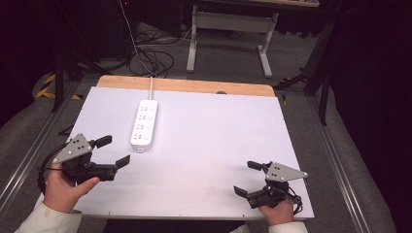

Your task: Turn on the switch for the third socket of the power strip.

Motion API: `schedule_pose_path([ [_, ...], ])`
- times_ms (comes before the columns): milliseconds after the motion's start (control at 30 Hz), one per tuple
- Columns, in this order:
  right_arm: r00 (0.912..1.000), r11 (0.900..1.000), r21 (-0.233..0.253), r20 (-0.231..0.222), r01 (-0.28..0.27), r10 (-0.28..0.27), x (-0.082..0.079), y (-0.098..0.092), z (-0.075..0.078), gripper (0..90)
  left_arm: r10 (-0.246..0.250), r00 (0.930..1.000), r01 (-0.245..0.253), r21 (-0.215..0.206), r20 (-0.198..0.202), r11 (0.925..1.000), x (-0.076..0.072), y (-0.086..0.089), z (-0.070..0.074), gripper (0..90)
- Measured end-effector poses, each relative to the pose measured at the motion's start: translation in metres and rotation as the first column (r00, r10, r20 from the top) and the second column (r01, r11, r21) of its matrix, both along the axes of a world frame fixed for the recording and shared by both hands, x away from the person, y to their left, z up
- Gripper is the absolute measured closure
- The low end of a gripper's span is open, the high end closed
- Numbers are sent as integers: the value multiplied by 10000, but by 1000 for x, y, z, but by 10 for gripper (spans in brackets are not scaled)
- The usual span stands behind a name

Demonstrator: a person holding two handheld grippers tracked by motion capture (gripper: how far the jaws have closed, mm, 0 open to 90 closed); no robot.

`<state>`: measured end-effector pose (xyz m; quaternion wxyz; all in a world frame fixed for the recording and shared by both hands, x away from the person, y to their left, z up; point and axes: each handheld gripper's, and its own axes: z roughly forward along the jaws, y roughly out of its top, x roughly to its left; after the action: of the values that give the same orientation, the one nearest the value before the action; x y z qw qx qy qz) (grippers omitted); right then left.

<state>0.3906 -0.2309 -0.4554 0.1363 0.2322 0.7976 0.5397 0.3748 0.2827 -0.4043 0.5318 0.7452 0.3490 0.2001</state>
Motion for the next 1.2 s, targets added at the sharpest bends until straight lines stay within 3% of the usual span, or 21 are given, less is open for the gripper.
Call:
schedule_pose_path([
  [133, 10000, 10000, 9, 38, -26, 26, 0, 0, 0, 40, -212, 9997, 206, -542, -102, 9983, -5, 10, -13, 91],
  [300, 10000, 10000, -19, 12, -50, 50, 0, 1, 0, 40, 154, 9999, -154, -26, -6, 9999, -13, 18, -29, 83],
  [367, 10000, 10000, -17, 26, -53, 53, 0, 0, 0, 40, 83, 9999, -84, 86, 148, 9999, -15, 22, -34, 84],
  [467, 10000, 10000, -5, 35, -58, 58, 0, 0, 0, 40, -127, 9999, 129, -307, 65, 9994, -17, 28, -42, 85],
  [567, 10000, 10000, -34, 32, -52, 52, -1, 0, 0, 40, -155, 9999, 157, -204, 74, 9997, -20, 34, -51, 96],
  [800, 10000, 10000, -42, 22, -21, 21, 0, -1, -1, 40, -286, 9982, 251, -677, -518, 9974, -25, 45, -68, 97],
  [900, 10000, 10000, -56, 23, -6, 6, 0, 0, -1, 40, -637, 9956, 604, -487, -689, 9970, -27, 47, -73, 134],
  [1033, 10000, 9998, -176, -3, 6, -6, 0, 1, -1, 40, -568, 9966, 586, 296, -600, 9978, -30, 46, -77, 123],
  [1133, 10000, 9998, -205, -60, 10, -11, 1, 0, -2, 39, -511, 9960, 546, 466, -736, 9974, -31, 46, -82, 112],
  [1200, 9999, 9996, -266, -95, 43, -46, 2, 0, -3, 40, -544, 9941, 576, 309, -937, 9979, -30, 47, -84, 109],
])
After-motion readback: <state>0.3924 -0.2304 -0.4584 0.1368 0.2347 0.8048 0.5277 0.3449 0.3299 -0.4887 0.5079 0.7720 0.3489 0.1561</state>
